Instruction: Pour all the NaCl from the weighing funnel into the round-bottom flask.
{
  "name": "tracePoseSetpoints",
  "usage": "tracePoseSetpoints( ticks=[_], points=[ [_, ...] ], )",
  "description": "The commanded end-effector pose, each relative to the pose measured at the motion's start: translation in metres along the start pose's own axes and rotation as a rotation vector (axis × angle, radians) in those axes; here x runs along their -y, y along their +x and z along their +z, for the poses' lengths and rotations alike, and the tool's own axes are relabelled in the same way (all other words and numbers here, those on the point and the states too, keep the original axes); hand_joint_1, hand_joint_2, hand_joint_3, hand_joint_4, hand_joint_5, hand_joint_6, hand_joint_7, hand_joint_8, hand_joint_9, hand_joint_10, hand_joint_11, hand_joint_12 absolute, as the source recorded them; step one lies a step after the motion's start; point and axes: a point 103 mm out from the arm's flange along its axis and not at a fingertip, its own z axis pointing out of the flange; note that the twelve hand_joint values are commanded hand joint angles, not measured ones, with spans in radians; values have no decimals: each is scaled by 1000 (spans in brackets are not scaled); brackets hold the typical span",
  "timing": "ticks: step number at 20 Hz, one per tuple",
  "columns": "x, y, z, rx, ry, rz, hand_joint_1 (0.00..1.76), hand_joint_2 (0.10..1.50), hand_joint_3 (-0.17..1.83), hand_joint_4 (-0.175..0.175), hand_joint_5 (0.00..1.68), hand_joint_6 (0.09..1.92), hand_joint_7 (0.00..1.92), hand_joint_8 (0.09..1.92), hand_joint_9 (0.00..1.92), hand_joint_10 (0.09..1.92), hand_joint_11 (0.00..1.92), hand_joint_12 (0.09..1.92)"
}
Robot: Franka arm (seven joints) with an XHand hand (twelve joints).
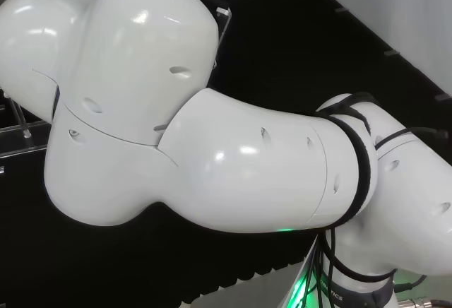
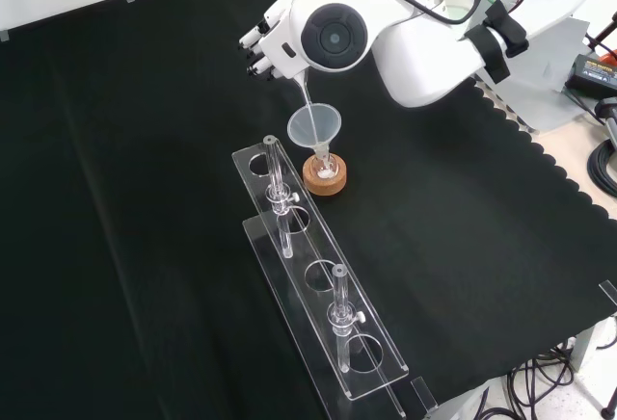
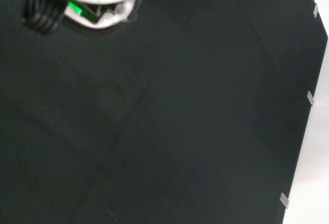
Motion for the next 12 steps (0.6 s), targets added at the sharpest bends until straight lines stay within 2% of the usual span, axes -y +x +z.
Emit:
tracePoseSetpoints(
  ticks=[1,12],
  points=[
    [0,-1,-5,33,13,2,1126,644,661,175,1292,642,515,644,885,406,636,1159],
    [-1,0,-10,54,-2,1,1126,644,662,175,1293,640,513,644,883,405,635,1158]
  ],
)
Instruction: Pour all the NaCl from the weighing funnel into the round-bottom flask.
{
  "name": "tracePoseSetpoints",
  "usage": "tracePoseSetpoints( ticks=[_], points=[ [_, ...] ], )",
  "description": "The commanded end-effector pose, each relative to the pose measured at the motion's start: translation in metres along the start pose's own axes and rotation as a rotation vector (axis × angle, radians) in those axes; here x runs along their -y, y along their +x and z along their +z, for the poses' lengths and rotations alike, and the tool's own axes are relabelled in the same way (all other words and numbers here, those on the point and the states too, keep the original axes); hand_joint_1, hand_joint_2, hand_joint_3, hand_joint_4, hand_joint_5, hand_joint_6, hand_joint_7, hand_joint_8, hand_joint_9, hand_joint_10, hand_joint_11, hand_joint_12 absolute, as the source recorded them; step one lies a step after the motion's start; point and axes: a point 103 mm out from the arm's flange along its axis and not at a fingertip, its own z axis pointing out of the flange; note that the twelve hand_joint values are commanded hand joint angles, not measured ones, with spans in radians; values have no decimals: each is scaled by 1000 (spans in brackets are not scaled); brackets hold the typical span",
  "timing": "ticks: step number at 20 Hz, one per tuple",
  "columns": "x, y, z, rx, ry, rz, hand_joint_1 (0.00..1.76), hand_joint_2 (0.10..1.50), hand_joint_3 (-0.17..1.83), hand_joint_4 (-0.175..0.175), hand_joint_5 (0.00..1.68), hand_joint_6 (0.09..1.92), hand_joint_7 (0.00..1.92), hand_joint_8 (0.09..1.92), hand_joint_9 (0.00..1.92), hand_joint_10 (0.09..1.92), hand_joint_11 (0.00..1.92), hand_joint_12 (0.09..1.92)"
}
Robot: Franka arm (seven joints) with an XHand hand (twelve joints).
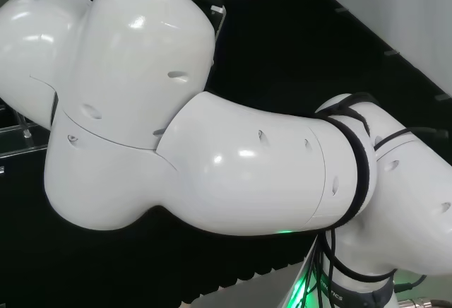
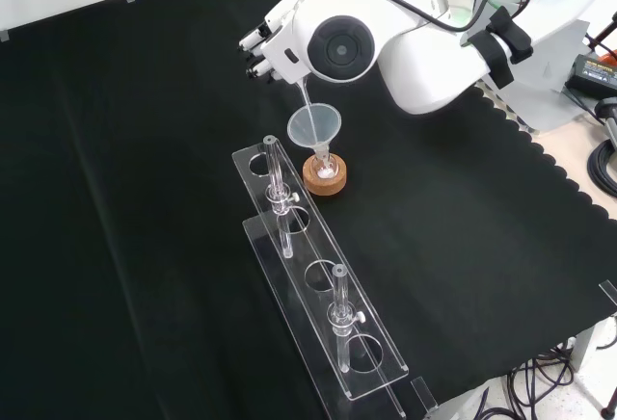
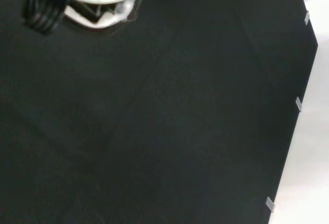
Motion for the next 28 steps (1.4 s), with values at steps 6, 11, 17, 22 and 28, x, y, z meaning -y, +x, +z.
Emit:
tracePoseSetpoints(
  ticks=[6,11,17,22,28],
  points=[
    [1,-4,-2,34,-1,7,1126,643,662,175,1293,639,511,643,882,405,635,1158],
    [3,-2,-7,55,-1,11,1126,643,662,175,1294,638,510,643,882,405,634,1158],
    [4,-2,-11,76,-6,20,1126,643,662,175,1295,637,509,643,881,405,633,1158],
    [5,-1,-12,86,-14,21,1126,642,663,175,1296,636,508,643,880,405,632,1158],
    [4,1,-13,112,-21,23,1127,642,663,175,1296,635,508,642,880,406,631,1159]
  ],
)
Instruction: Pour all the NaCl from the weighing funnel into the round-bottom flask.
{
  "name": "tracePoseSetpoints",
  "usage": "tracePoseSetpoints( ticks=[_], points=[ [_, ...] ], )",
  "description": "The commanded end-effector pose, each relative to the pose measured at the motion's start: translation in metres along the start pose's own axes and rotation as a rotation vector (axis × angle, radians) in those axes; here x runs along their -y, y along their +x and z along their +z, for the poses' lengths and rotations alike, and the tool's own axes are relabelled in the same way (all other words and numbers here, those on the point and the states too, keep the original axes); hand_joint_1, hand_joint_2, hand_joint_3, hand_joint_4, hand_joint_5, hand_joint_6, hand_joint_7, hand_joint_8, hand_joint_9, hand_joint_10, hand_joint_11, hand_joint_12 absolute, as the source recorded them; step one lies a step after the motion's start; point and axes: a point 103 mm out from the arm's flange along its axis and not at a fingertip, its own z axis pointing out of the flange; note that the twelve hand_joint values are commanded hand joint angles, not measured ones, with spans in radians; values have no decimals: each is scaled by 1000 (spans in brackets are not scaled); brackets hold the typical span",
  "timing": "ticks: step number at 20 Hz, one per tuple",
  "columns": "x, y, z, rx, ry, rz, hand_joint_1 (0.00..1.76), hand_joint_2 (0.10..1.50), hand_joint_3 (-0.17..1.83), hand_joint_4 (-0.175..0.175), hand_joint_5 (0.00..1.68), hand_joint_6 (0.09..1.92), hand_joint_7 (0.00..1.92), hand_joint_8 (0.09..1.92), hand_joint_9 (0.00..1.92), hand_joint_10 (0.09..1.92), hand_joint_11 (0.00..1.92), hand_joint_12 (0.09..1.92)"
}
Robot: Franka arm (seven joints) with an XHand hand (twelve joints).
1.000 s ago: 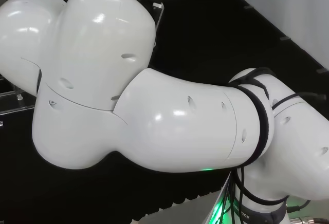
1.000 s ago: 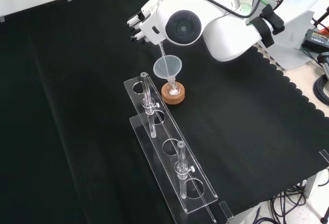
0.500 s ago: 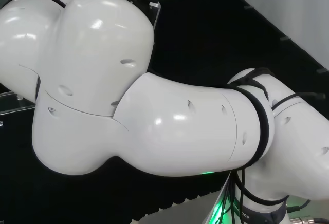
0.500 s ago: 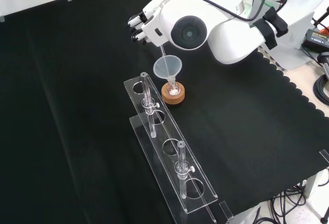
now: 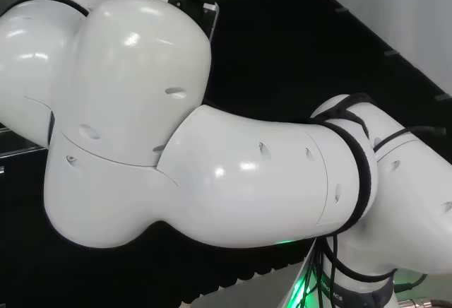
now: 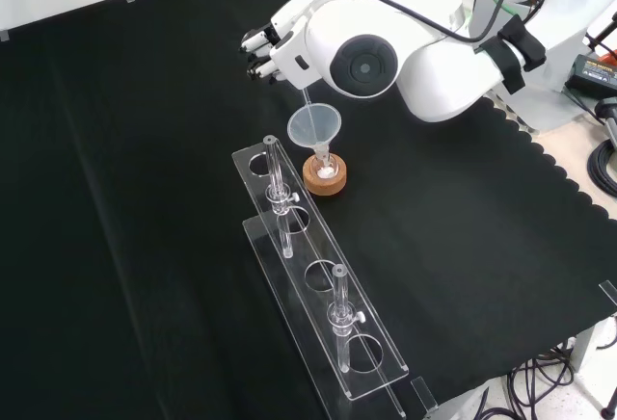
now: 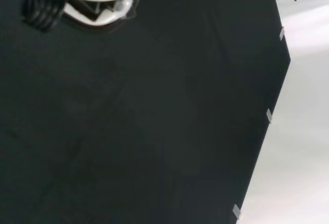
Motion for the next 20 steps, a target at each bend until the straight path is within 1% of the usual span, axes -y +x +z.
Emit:
tracePoseSetpoints(
  ticks=[1,3,9,20],
  points=[
    [-1,2,-1,21,-1,3,1127,641,663,175,1297,634,508,642,880,406,631,1159],
    [-1,3,-1,42,1,7,1127,641,664,175,1297,634,508,642,880,406,631,1159],
    [-1,4,-1,63,-3,10,1127,641,664,175,1297,633,508,642,880,406,631,1160],
    [0,4,-5,76,-12,17,1127,641,664,175,1297,633,508,642,880,407,632,1160]
  ],
)
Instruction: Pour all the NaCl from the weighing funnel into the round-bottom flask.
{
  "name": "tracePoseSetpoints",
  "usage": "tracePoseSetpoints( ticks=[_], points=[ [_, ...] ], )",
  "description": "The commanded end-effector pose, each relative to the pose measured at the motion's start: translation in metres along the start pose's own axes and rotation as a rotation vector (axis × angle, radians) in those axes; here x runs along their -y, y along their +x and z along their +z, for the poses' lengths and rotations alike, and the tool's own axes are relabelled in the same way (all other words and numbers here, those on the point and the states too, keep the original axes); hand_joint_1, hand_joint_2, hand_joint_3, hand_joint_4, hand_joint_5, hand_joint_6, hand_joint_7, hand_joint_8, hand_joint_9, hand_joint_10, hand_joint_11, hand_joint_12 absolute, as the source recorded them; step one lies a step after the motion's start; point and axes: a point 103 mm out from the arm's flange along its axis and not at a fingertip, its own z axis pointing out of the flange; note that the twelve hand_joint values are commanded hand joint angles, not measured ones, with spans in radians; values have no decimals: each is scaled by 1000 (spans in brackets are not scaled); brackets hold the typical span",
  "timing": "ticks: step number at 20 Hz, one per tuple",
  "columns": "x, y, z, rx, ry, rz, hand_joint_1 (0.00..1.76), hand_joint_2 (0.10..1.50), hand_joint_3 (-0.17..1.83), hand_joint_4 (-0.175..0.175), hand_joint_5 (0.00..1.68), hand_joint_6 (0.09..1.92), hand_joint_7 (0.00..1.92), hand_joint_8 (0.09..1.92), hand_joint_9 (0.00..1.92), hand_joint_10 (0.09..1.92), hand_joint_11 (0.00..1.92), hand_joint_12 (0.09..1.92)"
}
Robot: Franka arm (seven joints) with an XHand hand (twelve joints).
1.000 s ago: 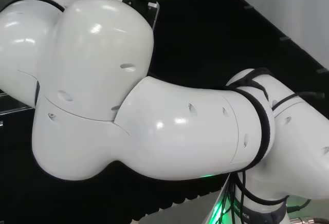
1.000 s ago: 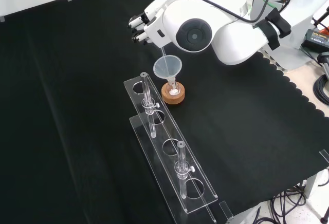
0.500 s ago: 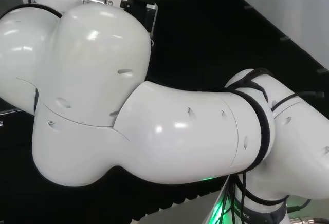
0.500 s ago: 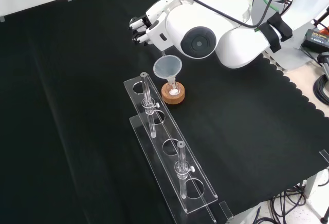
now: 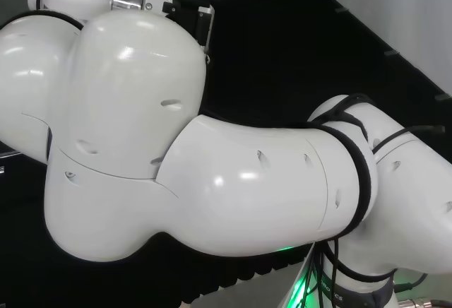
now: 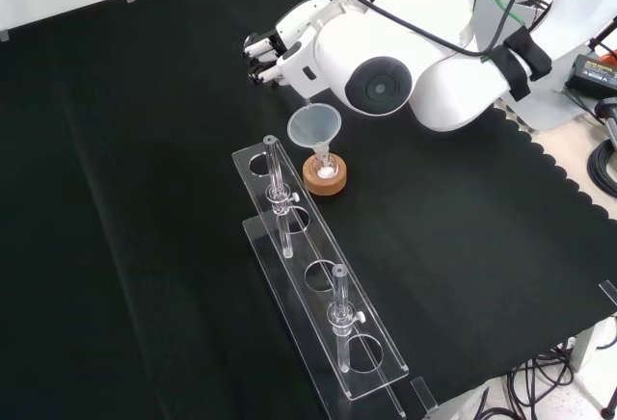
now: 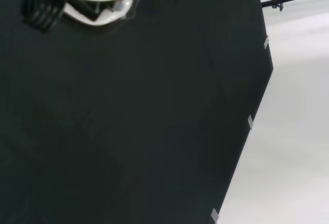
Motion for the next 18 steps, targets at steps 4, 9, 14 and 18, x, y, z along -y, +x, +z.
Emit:
tracePoseSetpoints(
  ticks=[4,9,14,18],
  points=[
    [1,-1,-2,11,-6,3,1127,641,664,175,1297,633,508,642,880,407,632,1160],
    [2,-3,-5,55,1,12,1127,641,664,175,1298,633,509,642,881,407,632,1160],
    [2,-3,-6,88,6,16,1127,640,665,175,1298,632,509,642,881,407,633,1159],
    [2,-4,-6,93,2,15,1127,640,665,175,1298,632,510,642,881,407,632,1159]
  ],
)
